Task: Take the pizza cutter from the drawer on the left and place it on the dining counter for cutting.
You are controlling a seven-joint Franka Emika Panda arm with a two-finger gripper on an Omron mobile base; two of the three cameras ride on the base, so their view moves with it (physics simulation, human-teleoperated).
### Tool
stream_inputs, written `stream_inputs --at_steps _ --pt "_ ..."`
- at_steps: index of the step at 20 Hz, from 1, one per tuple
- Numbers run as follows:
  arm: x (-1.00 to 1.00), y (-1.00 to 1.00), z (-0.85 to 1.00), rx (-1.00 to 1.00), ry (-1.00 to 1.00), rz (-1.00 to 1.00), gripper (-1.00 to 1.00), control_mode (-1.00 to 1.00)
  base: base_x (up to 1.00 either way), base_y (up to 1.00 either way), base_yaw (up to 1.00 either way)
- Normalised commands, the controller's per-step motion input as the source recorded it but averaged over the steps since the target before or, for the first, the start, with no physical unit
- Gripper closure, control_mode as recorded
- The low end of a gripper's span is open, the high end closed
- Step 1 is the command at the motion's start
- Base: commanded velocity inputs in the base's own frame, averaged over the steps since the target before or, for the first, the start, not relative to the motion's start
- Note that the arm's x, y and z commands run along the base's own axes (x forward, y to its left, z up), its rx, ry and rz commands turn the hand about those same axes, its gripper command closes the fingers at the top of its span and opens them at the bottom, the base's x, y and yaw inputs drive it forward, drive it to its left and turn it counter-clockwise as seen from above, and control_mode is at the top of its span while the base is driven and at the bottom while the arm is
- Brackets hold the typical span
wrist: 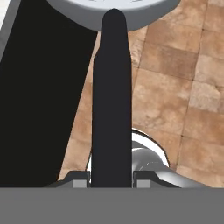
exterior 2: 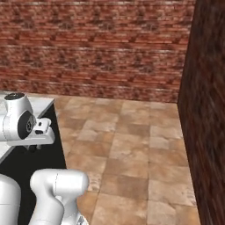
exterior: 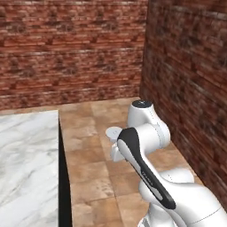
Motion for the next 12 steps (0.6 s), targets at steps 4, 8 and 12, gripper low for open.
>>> stream_inputs --at_steps 4,8,12 --pt "0.00 0.00 0.00 0.00 0.00 0.00 1.00 1.00 0.75 -0.26 0.00" --pt "0.00 0.00 0.00 0.00 0.00 0.00 1.00 1.00 0.75 -0.27 0.00" --pt "0.00 0.00 0.00 0.00 0.00 0.00 1.00 1.00 0.80 -0.27 0.00"
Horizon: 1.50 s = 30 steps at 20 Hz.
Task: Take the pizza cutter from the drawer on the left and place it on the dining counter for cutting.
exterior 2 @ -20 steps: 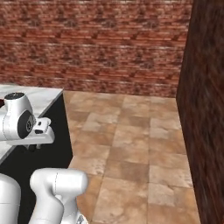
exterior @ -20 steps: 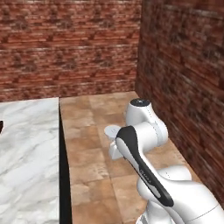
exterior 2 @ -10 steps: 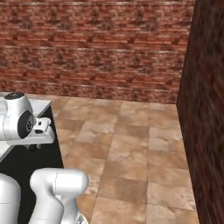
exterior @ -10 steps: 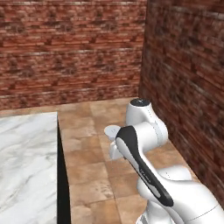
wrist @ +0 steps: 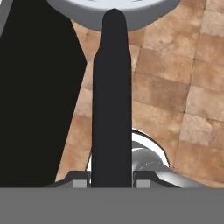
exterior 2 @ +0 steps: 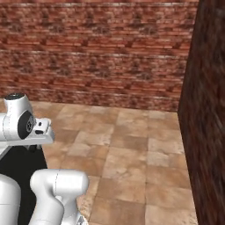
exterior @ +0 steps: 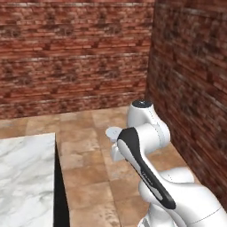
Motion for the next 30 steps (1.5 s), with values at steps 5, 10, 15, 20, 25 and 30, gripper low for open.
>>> stream_inputs --at_steps 5,10,15,20,25,30 --pt "0.00 0.00 0.00 0.00 0.00 0.00 1.00 1.00 0.81 -0.28 0.00" --pt "0.00 0.00 0.00 0.00 0.00 0.00 1.00 1.00 0.86 -0.27 0.00" --pt "0.00 0.00 0.00 0.00 0.00 0.00 1.00 1.00 0.86 -0.26 0.00" --pt "0.00 0.00 0.00 0.00 0.00 0.00 1.00 1.00 0.86 -0.25 0.00" --pt "0.00 0.00 0.00 0.00 0.00 0.00 1.00 1.00 0.89 -0.11 0.09" --pt "0.00 0.00 0.00 0.00 0.00 0.00 1.00 1.00 0.70 0.00 0.46"
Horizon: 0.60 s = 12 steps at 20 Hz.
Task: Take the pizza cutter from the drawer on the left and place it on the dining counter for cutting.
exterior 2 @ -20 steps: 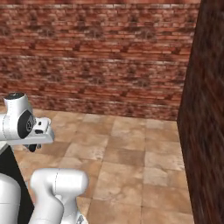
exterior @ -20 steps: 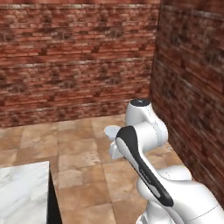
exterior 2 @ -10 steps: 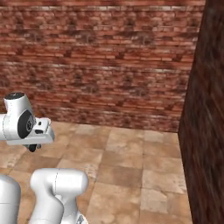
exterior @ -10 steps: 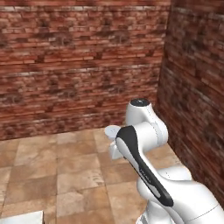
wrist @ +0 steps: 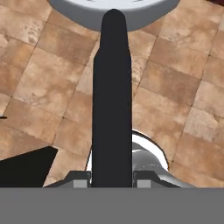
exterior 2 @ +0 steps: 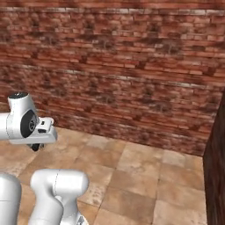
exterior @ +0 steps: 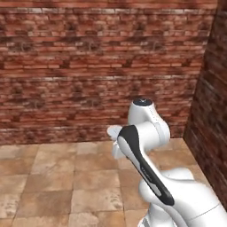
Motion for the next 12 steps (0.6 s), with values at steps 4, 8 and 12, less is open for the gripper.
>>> stream_inputs --at_steps 4,8,12 --pt "0.00 0.00 0.00 0.00 0.00 0.00 1.00 1.00 0.61 0.00 0.57" --pt "0.00 0.00 0.00 0.00 0.00 0.00 1.00 1.00 0.51 0.00 0.70" --pt "0.00 0.00 0.00 0.00 0.00 0.00 1.00 1.00 0.47 0.00 0.73"
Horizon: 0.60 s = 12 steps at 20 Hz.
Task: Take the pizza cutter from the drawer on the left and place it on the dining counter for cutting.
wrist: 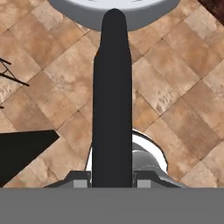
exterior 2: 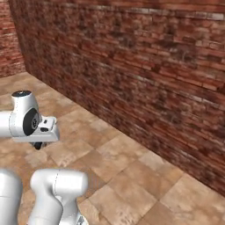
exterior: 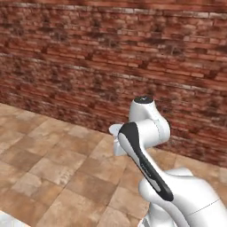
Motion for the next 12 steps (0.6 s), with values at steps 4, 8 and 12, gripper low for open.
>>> stream_inputs --at_steps 4,8,12 --pt "0.00 0.00 0.00 0.00 0.00 0.00 1.00 1.00 0.50 0.00 0.70" --pt "0.00 0.00 0.00 0.00 0.00 0.00 1.00 1.00 0.71 0.00 0.50" --pt "0.00 0.00 0.00 0.00 0.00 0.00 1.00 1.00 0.84 0.00 0.28"
